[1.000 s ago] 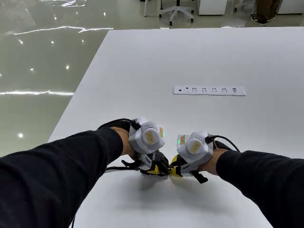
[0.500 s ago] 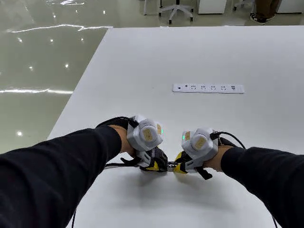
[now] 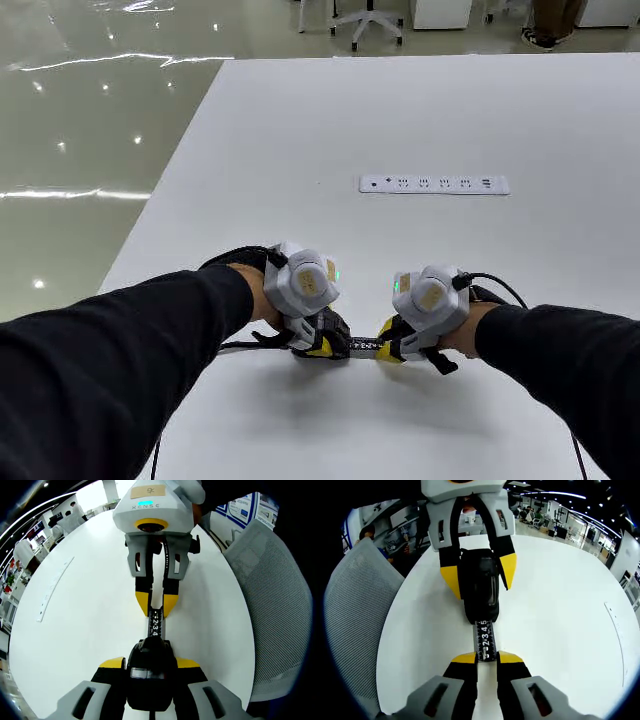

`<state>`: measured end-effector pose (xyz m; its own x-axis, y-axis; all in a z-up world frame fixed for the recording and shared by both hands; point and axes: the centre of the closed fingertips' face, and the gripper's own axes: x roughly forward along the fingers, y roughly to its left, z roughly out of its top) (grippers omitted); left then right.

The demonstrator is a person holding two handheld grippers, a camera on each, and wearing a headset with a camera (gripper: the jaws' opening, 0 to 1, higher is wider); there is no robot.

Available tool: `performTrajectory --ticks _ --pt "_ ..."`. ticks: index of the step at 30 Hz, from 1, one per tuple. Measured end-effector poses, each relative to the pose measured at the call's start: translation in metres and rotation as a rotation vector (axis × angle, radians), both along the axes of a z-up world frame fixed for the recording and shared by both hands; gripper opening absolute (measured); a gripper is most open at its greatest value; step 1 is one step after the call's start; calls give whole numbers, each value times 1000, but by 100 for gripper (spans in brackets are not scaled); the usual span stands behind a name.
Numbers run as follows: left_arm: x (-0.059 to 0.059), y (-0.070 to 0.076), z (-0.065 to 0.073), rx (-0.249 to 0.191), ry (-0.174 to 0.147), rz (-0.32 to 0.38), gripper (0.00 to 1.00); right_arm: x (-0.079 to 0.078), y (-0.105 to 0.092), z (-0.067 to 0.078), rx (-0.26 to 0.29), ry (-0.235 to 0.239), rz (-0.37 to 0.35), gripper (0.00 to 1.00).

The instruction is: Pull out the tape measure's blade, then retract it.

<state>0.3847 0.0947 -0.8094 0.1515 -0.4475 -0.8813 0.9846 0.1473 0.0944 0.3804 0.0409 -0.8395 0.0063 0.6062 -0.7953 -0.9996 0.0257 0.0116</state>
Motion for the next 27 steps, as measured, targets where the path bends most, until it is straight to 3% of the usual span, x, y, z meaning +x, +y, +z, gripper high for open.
performTrajectory --ticks 27 --pt "0 0 0 -7 -2 12 32 1 -26 -3 -29 0 -24 9"
